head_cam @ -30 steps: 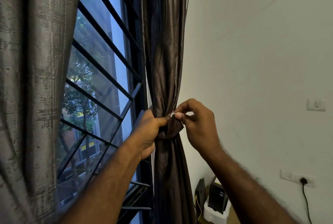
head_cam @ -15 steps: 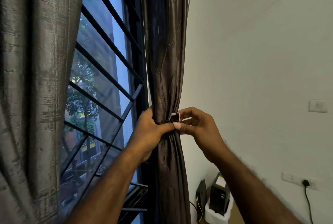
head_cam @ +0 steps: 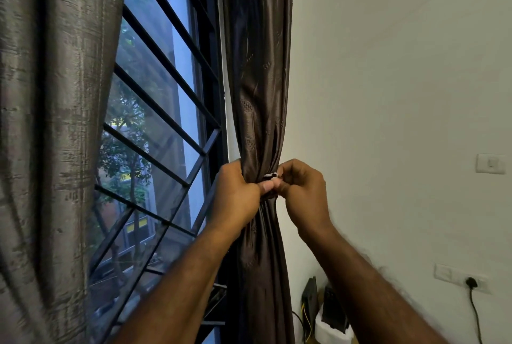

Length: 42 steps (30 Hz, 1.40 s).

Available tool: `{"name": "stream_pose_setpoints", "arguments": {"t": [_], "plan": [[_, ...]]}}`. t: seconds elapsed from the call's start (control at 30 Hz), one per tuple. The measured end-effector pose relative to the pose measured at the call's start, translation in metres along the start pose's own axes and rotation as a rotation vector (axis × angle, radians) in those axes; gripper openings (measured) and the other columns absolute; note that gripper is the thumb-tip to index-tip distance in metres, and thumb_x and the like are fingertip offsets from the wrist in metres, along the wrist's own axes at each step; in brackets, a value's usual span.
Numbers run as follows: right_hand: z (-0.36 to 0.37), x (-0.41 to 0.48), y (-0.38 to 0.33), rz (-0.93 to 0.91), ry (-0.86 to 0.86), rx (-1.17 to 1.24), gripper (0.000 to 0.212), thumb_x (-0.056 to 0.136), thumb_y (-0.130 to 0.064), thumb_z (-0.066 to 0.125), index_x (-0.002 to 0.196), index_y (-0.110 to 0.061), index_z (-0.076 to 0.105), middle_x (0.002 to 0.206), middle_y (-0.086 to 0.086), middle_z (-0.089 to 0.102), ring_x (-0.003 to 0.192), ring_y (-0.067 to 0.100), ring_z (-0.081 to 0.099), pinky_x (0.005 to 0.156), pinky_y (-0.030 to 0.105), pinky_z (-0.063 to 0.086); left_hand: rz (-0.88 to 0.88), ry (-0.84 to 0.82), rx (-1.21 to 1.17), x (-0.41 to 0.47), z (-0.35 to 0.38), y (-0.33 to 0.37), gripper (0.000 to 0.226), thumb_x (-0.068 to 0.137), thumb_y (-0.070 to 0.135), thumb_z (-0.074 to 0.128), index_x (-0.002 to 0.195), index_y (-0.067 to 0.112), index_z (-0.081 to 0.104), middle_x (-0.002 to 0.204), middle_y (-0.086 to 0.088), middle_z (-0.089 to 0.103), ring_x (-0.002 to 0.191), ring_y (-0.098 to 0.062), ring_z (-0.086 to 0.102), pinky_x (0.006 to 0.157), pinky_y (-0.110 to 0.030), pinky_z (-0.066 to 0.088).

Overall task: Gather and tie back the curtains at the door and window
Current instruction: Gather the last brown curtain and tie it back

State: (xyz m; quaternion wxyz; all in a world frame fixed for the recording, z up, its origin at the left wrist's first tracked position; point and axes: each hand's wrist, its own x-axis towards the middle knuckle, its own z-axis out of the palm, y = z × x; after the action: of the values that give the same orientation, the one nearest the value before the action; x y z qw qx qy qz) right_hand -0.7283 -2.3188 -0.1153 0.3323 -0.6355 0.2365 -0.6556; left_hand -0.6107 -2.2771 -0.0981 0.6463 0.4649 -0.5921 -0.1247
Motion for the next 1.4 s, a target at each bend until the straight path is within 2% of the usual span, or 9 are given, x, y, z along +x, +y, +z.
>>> {"name": "stream_pose_setpoints", "arguments": {"t": [0.1, 0.2, 0.37, 0.47, 0.6, 0.77, 0.93, 1.03, 1.4], "plan": [[-0.016, -0.003, 0.003, 0.059, -0.191, 0.165, 0.015, 0.087, 0.001, 0.069, 0.09, -0.013, 0.072, 0.091, 0.015, 0.075, 0.085, 0.024, 0.072, 0.079, 0.037, 0.06, -0.04, 0.074, -0.017, 0.002, -0.002, 0.001, 0.03, 0.078, 0.004, 0.076, 0.102, 0.021, 0.074, 0.087, 0.007, 0.077, 0.083, -0.01, 0.074, 0.077, -0.032, 0.061], [-0.028, -0.007, 0.003, 0.13, -0.329, 0.269, 0.022, 0.083, -0.009, 0.073, 0.103, -0.018, 0.075, 0.102, 0.005, 0.076, 0.096, 0.02, 0.072, 0.079, 0.028, 0.058, -0.116, 0.028, -0.095, -0.001, -0.004, -0.001, 0.025, 0.084, 0.008, 0.072, 0.104, 0.023, 0.072, 0.092, 0.005, 0.078, 0.088, -0.013, 0.074, 0.081, -0.035, 0.059], [-0.024, 0.001, -0.001, 0.079, -0.146, 0.051, 0.023, 0.076, 0.006, 0.078, 0.086, -0.015, 0.073, 0.089, 0.011, 0.075, 0.088, 0.029, 0.073, 0.078, 0.032, 0.061, -0.158, -0.139, -0.251, -0.003, -0.003, -0.001, 0.03, 0.08, 0.027, 0.079, 0.109, 0.021, 0.071, 0.096, 0.003, 0.078, 0.09, -0.013, 0.075, 0.074, -0.027, 0.06], [-0.019, 0.004, -0.004, 0.07, -0.09, 0.0, 0.028, 0.072, 0.013, 0.077, 0.077, -0.014, 0.073, 0.081, 0.013, 0.076, 0.08, 0.028, 0.075, 0.069, 0.027, 0.06, -0.113, -0.056, -0.127, -0.001, 0.003, -0.003, 0.025, 0.081, 0.025, 0.078, 0.105, 0.025, 0.071, 0.09, 0.01, 0.078, 0.085, -0.007, 0.074, 0.067, -0.019, 0.057], [-0.009, 0.009, -0.005, 0.083, -0.051, -0.074, 0.033, 0.065, 0.014, 0.08, 0.067, -0.017, 0.07, 0.069, 0.002, 0.076, 0.065, 0.01, 0.073, 0.06, 0.019, 0.056, -0.089, 0.074, 0.023, 0.002, 0.009, -0.006, 0.021, 0.087, 0.02, 0.071, 0.109, 0.02, 0.071, 0.09, 0.008, 0.076, 0.085, -0.009, 0.072, 0.072, -0.026, 0.057], [0.002, 0.012, 0.0, 0.069, -0.005, -0.093, 0.031, 0.067, 0.015, 0.079, 0.063, -0.014, 0.07, 0.057, -0.004, 0.072, 0.057, 0.007, 0.072, 0.053, 0.015, 0.055, -0.086, 0.194, 0.076, 0.006, 0.018, -0.002, 0.02, 0.085, 0.008, 0.069, 0.103, 0.017, 0.072, 0.078, 0.013, 0.069, 0.069, 0.003, 0.064, 0.046, -0.003, 0.043], [-0.008, 0.014, 0.009, 0.071, -0.102, -0.006, 0.025, 0.074, 0.008, 0.079, 0.088, -0.012, 0.076, 0.082, 0.008, 0.076, 0.073, 0.009, 0.073, 0.065, 0.016, 0.056, -0.214, 0.096, -0.174, 0.005, 0.008, -0.006, 0.018, 0.085, 0.022, 0.071, 0.103, 0.024, 0.073, 0.09, 0.004, 0.077, 0.086, -0.015, 0.074, 0.072, -0.029, 0.059], [-0.02, 0.013, 0.018, 0.15, -0.173, 0.091, 0.031, 0.081, 0.004, 0.075, 0.105, -0.015, 0.074, 0.098, 0.007, 0.077, 0.089, 0.016, 0.075, 0.073, 0.02, 0.057, -0.293, 0.009, -0.318, 0.004, 0.003, -0.01, 0.033, 0.083, 0.038, 0.069, 0.111, 0.022, 0.071, 0.104, -0.004, 0.076, 0.095, -0.024, 0.073, 0.086, -0.045, 0.059], [-0.028, 0.011, 0.027, 0.372, -0.15, 0.228, 0.027, 0.099, -0.012, 0.055, 0.116, -0.029, 0.068, 0.113, 0.003, 0.076, 0.106, 0.018, 0.072, 0.093, 0.036, 0.058, -0.308, -0.062, -0.254, -0.002, 0.007, -0.005, 0.054, 0.089, 0.056, 0.057, 0.134, 0.025, 0.055, 0.128, -0.002, 0.064, 0.12, -0.024, 0.058, 0.106, -0.051, 0.044]]}}
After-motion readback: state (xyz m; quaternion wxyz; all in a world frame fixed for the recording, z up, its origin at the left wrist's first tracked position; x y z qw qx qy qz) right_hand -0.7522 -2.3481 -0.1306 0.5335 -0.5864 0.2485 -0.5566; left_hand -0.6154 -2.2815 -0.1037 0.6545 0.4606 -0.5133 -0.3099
